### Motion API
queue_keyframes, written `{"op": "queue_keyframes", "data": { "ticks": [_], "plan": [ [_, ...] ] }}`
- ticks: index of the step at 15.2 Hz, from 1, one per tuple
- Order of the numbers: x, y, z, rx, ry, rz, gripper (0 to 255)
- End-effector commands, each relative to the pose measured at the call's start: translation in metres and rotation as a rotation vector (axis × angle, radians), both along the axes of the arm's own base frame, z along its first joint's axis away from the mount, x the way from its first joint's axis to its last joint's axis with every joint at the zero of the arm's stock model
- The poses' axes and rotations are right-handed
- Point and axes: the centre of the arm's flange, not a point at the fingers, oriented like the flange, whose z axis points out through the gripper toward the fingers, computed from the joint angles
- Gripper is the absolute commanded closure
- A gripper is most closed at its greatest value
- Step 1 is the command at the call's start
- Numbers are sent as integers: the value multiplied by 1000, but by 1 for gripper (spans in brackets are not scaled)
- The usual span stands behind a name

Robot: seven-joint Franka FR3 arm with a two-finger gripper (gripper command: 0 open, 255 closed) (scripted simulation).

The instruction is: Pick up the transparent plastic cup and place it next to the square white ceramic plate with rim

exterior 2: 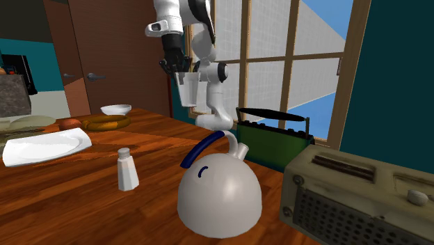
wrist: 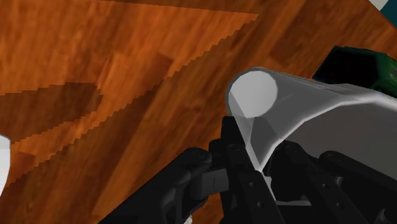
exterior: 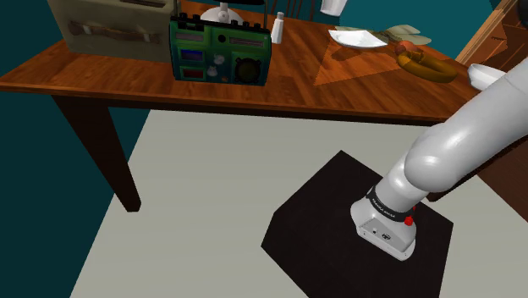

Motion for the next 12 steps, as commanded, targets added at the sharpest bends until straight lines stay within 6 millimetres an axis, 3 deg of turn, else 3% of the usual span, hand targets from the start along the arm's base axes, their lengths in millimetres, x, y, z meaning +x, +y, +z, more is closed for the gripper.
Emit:
{"op": "queue_keyframes", "data": {
  "ticks": [1, 12],
  "plan": [
    [6, -24, -7, 0, 0, 2, 255],
    [38, -162, -38, 0, 0, 2, 255]
  ]
}}
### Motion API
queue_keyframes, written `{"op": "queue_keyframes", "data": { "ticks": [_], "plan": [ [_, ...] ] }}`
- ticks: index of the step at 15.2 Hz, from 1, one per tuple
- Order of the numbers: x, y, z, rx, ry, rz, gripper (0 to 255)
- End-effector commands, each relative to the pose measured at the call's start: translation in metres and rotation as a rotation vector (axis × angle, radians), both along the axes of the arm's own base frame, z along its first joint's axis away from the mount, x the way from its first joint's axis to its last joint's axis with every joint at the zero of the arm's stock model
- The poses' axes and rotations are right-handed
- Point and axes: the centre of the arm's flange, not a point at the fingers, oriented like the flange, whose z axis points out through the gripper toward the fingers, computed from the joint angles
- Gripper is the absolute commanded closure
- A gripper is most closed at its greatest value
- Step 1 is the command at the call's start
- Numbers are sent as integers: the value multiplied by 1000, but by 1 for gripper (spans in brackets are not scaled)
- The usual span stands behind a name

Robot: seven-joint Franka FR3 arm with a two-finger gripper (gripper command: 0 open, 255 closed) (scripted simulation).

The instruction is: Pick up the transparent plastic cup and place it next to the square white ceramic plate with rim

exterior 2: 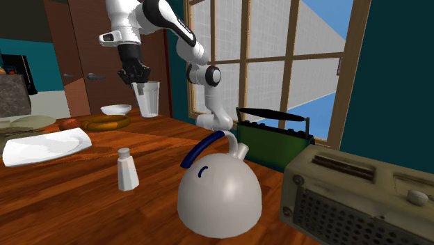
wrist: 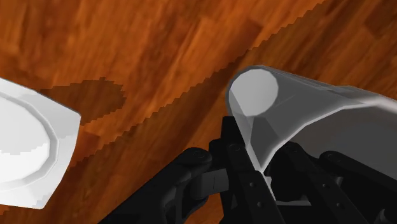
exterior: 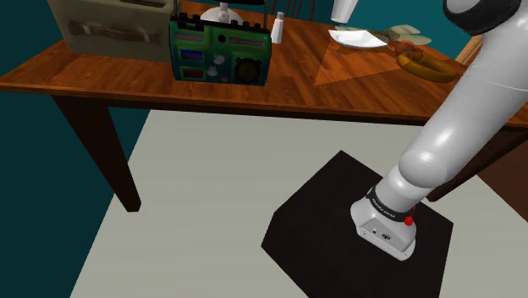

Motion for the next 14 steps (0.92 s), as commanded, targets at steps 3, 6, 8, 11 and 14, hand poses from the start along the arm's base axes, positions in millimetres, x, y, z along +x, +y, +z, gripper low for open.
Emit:
{"op": "queue_keyframes", "data": {
  "ticks": [3, 6, 8, 11, 14],
  "plan": [
    [11, -50, -10, -1, -1, 2, 255],
    [14, -64, -23, -1, -1, 2, 255],
    [14, -64, -34, -1, -1, 2, 255],
    [14, -64, -50, -1, -1, 2, 255],
    [14, -64, -66, -1, -1, 2, 255]
  ]
}}
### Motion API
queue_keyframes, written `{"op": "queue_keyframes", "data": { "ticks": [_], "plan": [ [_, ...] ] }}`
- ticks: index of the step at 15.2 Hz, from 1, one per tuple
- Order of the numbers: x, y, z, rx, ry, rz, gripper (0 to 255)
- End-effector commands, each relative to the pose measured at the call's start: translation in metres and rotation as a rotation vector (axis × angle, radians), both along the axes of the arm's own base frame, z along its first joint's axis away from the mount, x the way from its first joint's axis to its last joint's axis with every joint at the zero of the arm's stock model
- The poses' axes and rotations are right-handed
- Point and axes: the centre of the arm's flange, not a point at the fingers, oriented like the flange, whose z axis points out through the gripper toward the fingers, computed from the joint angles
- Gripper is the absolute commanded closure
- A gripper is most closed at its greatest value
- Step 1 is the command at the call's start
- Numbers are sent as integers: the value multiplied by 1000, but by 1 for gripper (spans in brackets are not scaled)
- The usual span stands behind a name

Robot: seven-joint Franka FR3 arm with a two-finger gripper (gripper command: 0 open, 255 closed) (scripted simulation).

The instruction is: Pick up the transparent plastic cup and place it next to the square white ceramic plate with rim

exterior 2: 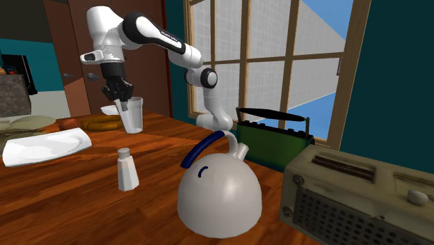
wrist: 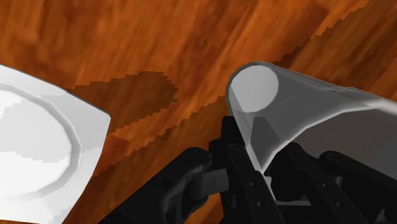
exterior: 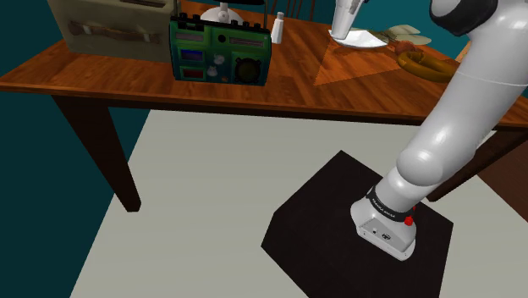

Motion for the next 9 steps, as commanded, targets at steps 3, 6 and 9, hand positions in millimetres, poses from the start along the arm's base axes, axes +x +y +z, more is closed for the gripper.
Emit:
{"op": "queue_keyframes", "data": {
  "ticks": [3, 6, 9],
  "plan": [
    [0, 1, -20, -1, -1, 0, 255],
    [0, 1, -36, -1, -1, 0, 255],
    [0, 1, -52, -1, -1, 0, 255]
  ]
}}
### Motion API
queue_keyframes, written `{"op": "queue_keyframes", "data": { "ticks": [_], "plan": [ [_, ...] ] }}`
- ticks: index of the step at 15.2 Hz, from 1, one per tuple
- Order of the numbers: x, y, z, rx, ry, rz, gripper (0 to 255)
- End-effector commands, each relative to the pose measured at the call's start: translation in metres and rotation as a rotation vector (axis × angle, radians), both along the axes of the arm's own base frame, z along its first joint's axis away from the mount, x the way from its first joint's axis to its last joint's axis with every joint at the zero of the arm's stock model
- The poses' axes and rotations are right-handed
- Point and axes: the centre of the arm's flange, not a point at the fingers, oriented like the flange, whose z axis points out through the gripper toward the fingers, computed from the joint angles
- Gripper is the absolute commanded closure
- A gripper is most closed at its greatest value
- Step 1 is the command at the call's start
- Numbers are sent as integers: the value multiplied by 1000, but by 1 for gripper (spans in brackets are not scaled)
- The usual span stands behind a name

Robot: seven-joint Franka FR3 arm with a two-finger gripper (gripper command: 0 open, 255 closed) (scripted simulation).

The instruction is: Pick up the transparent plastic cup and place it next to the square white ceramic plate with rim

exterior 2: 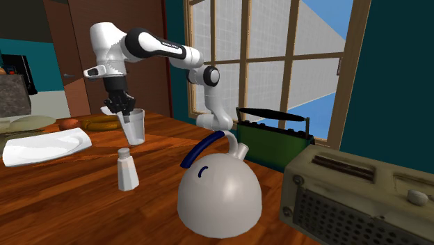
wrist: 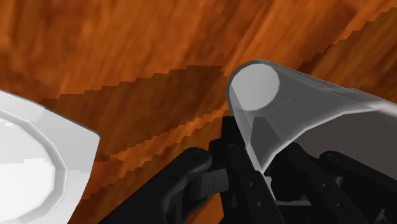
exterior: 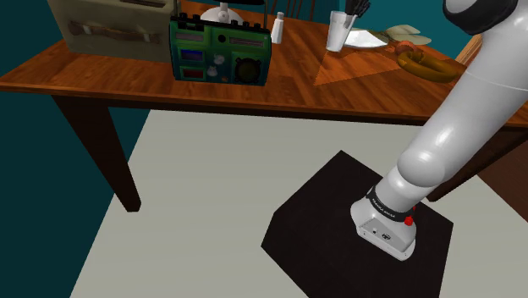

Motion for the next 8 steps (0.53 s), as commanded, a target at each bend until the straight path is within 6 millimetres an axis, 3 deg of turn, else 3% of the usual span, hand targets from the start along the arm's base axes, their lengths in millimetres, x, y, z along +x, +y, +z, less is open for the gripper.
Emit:
{"op": "queue_keyframes", "data": {
  "ticks": [1, 8],
  "plan": [
    [-1, 0, -10, 0, -1, 0, 255],
    [-1, 0, -16, 0, -1, 0, 255]
  ]
}}
